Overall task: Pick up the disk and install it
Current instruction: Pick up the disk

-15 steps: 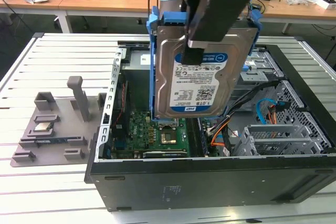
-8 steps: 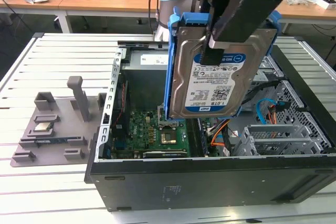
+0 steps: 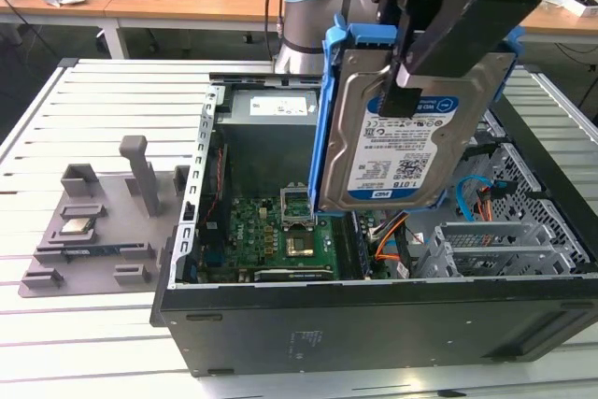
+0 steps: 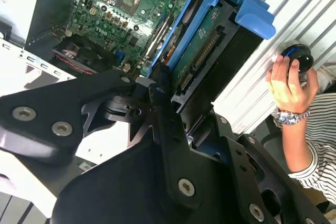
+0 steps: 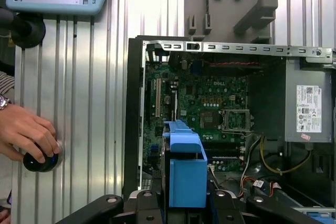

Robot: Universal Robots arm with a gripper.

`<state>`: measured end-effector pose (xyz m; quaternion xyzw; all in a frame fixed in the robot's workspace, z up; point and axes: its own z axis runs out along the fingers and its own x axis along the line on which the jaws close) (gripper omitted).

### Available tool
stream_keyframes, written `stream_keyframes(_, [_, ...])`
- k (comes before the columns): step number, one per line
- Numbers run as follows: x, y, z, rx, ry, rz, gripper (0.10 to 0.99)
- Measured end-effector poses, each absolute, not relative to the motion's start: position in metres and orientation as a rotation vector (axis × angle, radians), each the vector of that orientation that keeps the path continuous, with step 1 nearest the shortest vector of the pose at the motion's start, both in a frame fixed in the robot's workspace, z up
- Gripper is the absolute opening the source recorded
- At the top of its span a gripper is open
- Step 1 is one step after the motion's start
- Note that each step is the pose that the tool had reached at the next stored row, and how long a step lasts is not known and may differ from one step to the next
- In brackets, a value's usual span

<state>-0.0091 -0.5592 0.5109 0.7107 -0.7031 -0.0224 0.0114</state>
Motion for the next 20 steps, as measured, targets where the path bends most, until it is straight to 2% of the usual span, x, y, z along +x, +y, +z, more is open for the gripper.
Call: stream_keyframes(20, [0.02, -0.559, 0.501, 2.216, -2.192, -0.069, 0.365])
